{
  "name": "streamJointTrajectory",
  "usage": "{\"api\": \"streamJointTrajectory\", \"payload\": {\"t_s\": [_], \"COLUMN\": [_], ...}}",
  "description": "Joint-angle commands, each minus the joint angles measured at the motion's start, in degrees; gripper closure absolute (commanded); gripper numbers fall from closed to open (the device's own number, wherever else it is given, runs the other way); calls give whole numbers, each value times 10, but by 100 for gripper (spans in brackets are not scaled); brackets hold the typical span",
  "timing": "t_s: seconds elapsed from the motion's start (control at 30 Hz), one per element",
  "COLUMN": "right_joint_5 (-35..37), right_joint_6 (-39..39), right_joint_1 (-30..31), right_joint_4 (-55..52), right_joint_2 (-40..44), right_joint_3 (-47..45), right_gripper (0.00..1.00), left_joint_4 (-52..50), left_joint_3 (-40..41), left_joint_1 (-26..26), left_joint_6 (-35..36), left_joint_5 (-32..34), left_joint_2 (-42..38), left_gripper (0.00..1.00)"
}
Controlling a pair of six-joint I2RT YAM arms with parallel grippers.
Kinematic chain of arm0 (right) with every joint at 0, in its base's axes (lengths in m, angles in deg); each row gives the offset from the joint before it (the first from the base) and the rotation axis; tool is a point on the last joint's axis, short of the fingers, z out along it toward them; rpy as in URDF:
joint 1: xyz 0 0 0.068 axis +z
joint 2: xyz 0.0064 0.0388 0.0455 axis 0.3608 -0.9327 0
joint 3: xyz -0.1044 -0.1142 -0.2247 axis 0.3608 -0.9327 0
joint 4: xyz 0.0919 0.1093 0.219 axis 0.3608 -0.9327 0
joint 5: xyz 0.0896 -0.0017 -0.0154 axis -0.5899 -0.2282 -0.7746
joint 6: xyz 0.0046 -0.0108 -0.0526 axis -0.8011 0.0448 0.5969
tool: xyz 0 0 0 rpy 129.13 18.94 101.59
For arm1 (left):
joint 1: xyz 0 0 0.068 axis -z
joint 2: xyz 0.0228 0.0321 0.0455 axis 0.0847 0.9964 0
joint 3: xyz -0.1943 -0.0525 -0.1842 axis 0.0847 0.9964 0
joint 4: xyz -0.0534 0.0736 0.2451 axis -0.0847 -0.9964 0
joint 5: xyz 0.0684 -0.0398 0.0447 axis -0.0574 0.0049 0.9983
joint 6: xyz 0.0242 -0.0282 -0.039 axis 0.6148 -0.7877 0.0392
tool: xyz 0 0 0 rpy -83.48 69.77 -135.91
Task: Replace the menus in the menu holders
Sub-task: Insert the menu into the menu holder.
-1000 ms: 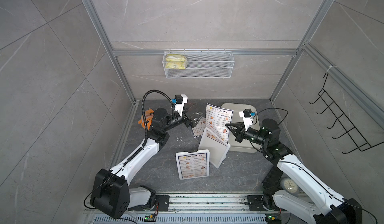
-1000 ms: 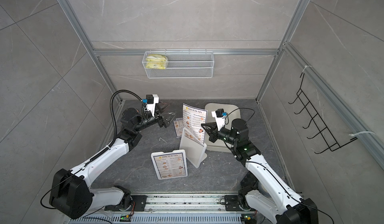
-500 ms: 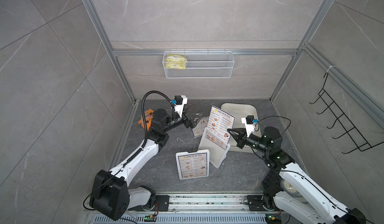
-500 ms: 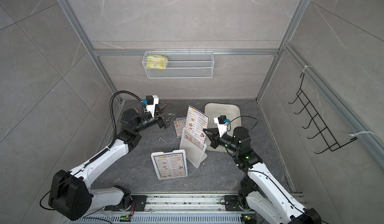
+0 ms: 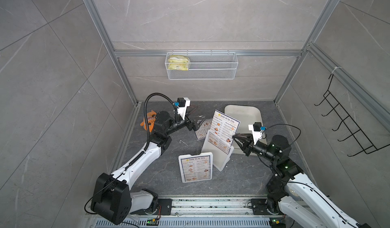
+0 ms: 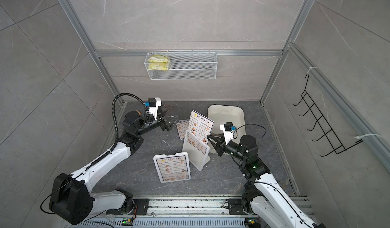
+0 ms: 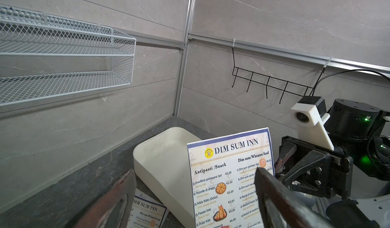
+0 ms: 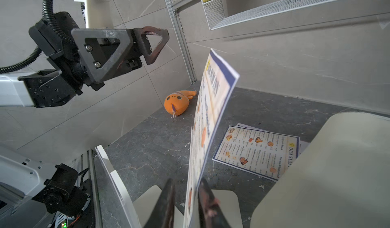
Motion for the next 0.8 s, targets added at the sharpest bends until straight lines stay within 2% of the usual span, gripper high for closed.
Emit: {"api": "streamJointTrajectory", "payload": {"t_s": [0.0,0.17,0.4,0.47,0.57,0.67,0.77], "right_joint_5": [-2,38,139,131,120,116,99], "right_joint_6": [1,-11,-62,-76,-97,-105,-117], "right_joint_1": [3,4,4,4,4,4,3], "right_joint_4": [-39,-87,-281,-311,-313,-311,-286], "right_joint_2": [20,9,-113,-146,-180,-205,-214], "right_joint_3": [-6,49,242,277,302,314,314], "right_gripper": [67,58,38,35,35,40,58], "left_joint_4": [15,6,-62,-69,-72,-74,-86], "left_joint_3": [2,12,4,7,15,20,20], "left_joint_1": [-3,-2,-3,-2,-3,-3,-3], "left_joint_6": [10,12,20,18,15,14,11], "left_joint_5": [1,8,24,24,22,23,22], "left_joint_2": [-24,-35,-55,-62,-76,-83,-85], "left_gripper": [10,10,10,10,10,10,10]}}
